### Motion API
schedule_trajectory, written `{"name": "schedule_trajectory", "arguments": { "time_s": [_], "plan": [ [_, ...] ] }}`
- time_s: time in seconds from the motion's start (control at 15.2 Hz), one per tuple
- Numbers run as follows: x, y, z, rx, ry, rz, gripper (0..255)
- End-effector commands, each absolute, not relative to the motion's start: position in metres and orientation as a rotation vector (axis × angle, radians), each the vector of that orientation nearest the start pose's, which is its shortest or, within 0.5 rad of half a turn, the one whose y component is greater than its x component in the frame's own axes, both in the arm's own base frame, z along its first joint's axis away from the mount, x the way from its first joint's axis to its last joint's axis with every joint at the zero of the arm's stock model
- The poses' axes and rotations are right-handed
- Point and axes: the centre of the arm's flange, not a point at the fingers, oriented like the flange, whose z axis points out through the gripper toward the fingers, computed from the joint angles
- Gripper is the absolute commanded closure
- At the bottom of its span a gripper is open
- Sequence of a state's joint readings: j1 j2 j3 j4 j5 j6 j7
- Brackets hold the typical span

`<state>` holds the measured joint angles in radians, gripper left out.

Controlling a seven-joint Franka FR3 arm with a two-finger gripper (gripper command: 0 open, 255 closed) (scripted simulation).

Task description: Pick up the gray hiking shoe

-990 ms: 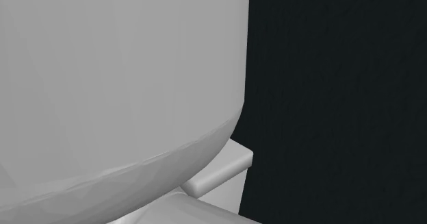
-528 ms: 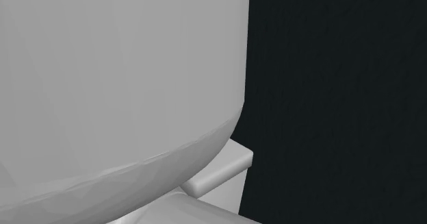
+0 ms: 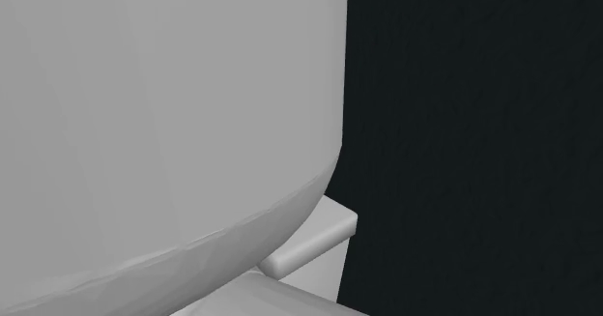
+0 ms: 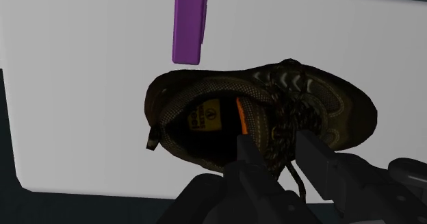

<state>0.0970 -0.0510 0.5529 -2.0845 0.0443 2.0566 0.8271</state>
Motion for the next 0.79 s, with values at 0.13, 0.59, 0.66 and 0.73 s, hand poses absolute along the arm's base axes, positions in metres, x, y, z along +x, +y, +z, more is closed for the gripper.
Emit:
{"name": "schedule_trajectory", "arguments": {
  "time_s": [0.13,0.59,0.66,0.73],
  "plan": [
    [0.425,0.33,0.468,-3.106,0.308,-0.006,255],
    [0.425,0.33,0.505,-3.106,0.308,-0.006,255],
    [0.425,0.33,0.506,-3.106,0.308,-0.006,255],
    [0.425,0.33,0.506,-3.106,0.308,-0.006,255]
  ]
}}
